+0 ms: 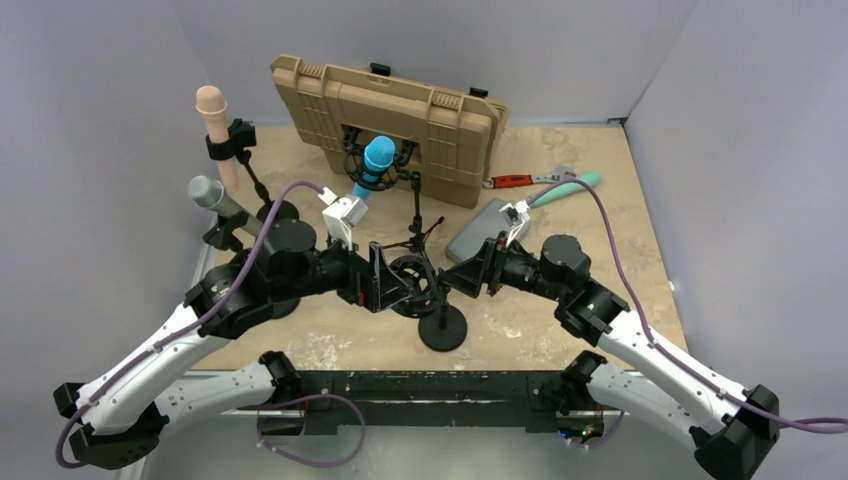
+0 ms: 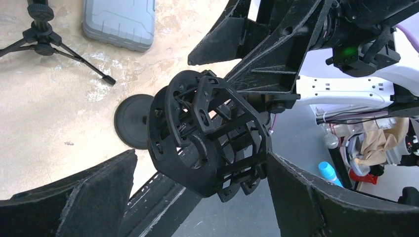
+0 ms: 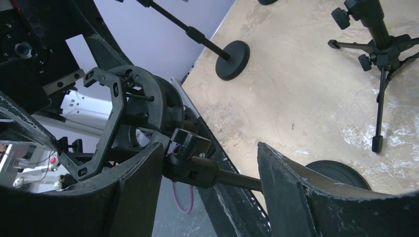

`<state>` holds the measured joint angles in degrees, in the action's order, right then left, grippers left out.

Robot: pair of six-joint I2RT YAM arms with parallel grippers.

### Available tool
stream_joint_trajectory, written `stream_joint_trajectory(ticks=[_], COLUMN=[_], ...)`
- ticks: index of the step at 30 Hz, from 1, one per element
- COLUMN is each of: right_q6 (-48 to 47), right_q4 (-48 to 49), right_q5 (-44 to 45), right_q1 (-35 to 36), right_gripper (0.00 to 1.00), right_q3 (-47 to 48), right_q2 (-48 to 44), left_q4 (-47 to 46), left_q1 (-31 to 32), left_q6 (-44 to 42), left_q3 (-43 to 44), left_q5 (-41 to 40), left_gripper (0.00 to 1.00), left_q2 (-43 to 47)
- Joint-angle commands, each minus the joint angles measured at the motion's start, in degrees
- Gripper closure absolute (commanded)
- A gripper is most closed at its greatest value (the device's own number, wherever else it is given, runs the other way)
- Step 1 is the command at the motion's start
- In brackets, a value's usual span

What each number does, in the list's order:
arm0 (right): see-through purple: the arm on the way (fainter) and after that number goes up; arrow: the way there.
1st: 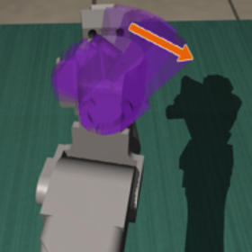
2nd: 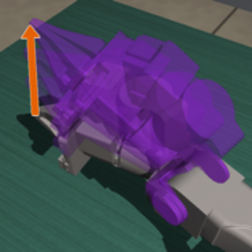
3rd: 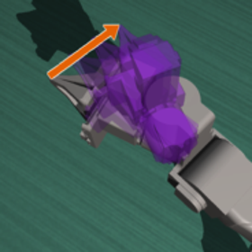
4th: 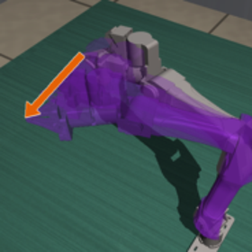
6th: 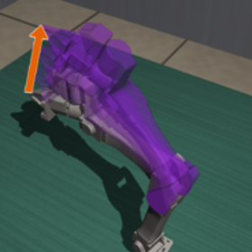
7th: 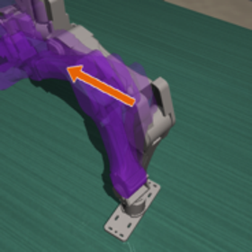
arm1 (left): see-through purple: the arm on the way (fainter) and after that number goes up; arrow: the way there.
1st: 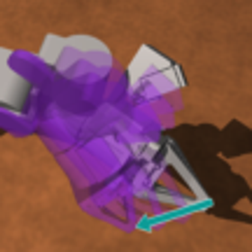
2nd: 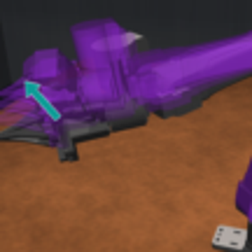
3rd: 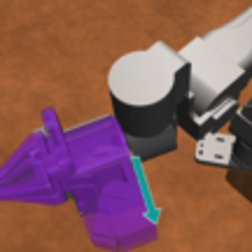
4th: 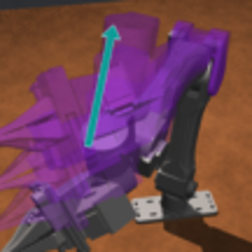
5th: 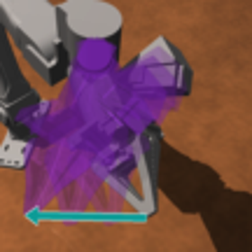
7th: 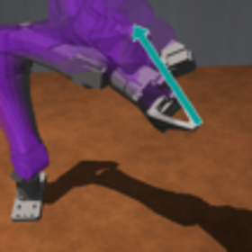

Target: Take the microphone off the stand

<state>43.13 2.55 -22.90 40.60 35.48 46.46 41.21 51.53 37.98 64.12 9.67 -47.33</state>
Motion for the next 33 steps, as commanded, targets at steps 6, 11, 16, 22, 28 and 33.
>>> stream_joint_trajectory(ticks=[6,11,16,22,28,33], right_q6=[-4.06,-5.05,-5.00,-4.19,-2.68,-4.10], right_q4=[-10.39,-13.11,-11.30,-11.60,-11.77,-11.83], right_q5=[7.63,8.12,8.04,8.23,9.73,11.52], right_q1=[-0.04,0.01,-0.04,0.01,0.01,0.01], right_gripper=[0.35,0.35,0.34,0.34,0.34,0.33], right_q3=[-4.27,-4.98,-6.02,-7.03,-8.93,-5.47], right_q2=[3.99,5.04,5.97,9.09,6.93,7.49], left_q4=[-0.02,0.93,0.66,0.51,0.24,-0.36], left_q1=[0.15,0.15,0.15,0.16,0.15,0.15], left_q6=[-0.77,-1.37,-1.84,-1.95,-2.28,-2.05], left_q3=[-0.04,0.45,0.56,0.85,1.11,1.02], left_q5=[-2.99,-4.40,-4.81,-4.04,-3.63,-2.96], left_gripper=[0.00,0.00,0.00,0.00,0.00,0.00], left_q2=[1.23,1.49,0.92,0.00,-0.42,-0.84])
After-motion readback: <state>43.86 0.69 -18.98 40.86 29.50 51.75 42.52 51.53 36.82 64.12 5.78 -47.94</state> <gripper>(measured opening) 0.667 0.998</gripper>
